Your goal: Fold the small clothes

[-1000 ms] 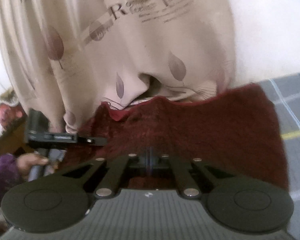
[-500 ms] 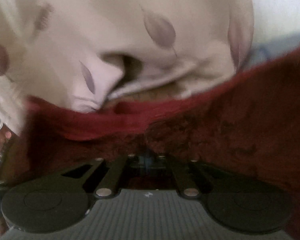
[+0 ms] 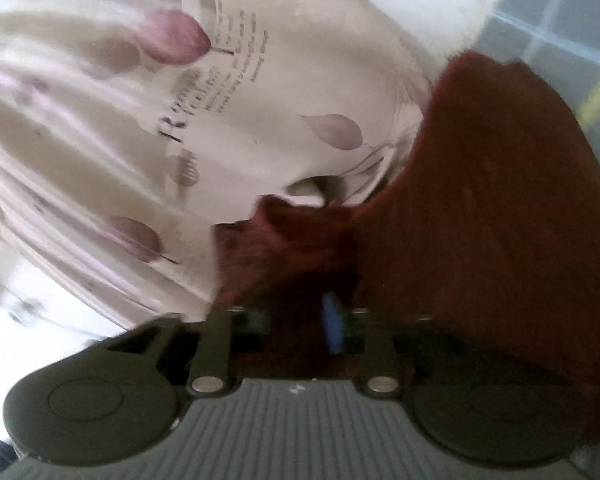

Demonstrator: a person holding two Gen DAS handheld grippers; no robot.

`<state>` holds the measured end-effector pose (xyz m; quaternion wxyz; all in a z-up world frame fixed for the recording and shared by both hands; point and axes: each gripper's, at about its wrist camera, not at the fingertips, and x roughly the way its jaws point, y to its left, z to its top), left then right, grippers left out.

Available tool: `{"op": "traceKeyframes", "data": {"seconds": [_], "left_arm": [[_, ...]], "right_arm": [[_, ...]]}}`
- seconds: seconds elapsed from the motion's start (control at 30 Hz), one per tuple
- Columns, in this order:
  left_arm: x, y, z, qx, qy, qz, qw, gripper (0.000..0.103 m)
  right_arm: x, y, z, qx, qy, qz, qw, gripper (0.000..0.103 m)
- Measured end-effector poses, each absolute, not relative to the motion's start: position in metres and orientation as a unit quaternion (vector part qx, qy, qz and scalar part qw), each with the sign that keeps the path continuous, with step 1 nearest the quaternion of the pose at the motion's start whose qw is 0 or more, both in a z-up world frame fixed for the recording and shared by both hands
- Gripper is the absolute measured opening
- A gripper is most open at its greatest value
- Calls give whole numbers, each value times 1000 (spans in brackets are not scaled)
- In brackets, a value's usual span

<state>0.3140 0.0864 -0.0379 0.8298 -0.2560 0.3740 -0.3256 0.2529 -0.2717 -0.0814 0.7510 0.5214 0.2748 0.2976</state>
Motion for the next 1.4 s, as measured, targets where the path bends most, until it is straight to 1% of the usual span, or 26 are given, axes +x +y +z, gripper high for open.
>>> {"op": "traceKeyframes", "data": {"seconds": [0.1,0.13,0.17,0.23,0.3,0.33,0.37,0.4,0.43,0.47,0.5,0.53,0.6,0.67,0.77,0.8,0.87,0.93,0.97,1.03,1.2,1.3,1.4], "left_arm": [[299,83,-42,-249,345,-322,846,39],[294,80,-43,-242,335,-320,852,39],[289,77,-44,-235,326,-318,859,39],[281,69,-46,-213,313,-312,871,39],[272,59,-46,-184,298,-301,887,40],[269,54,-46,-175,293,-299,891,45],[266,50,-46,-167,288,-299,894,47],[264,45,-46,-156,284,-296,899,48],[262,40,-46,-142,282,-294,902,49],[261,36,-46,-131,279,-293,905,52],[260,32,-46,-120,276,-293,908,53],[259,29,-46,-113,273,-291,910,56],[258,25,-47,-104,268,-289,913,61],[257,30,-47,-113,273,-285,912,62],[252,44,-34,-152,278,-292,903,65],[249,51,-27,-167,275,-292,901,67],[239,70,-11,-208,268,-301,891,83],[225,83,3,-216,241,-294,900,84],[218,88,8,-205,230,-288,906,88],[212,93,10,-198,235,-281,909,92],[210,78,-9,-201,252,-312,894,92],[212,49,-17,-192,254,-338,886,92],[221,12,-24,-165,267,-360,879,92]], "right_arm": [[261,-268,-70,552,286,300,723,54],[266,-268,-66,552,296,294,722,60],[271,-264,-60,543,311,288,725,62],[279,-261,-50,524,328,282,734,62],[286,-253,-42,509,347,275,738,69],[287,-249,-38,497,357,271,743,72],[288,-244,-32,482,363,266,752,73],[290,-238,-26,462,370,260,763,75],[291,-233,-21,446,377,253,771,81],[293,-228,-17,430,383,246,779,85],[294,-224,-14,416,388,241,786,85],[296,-221,-12,405,392,237,791,84],[300,-215,-13,387,405,224,798,69],[307,-209,-19,367,418,219,801,25],[307,-213,-23,348,398,220,820,23],[308,-217,-23,347,392,227,821,23],[310,-229,-23,354,379,226,824,22],[312,-241,-19,363,367,229,825,22],[312,-250,-14,366,357,232,827,22],[315,-264,-1,365,338,235,835,21],[329,-310,15,357,317,231,848,21],[343,-333,9,342,322,226,853,21],[355,-354,-9,327,329,203,862,21]]}}
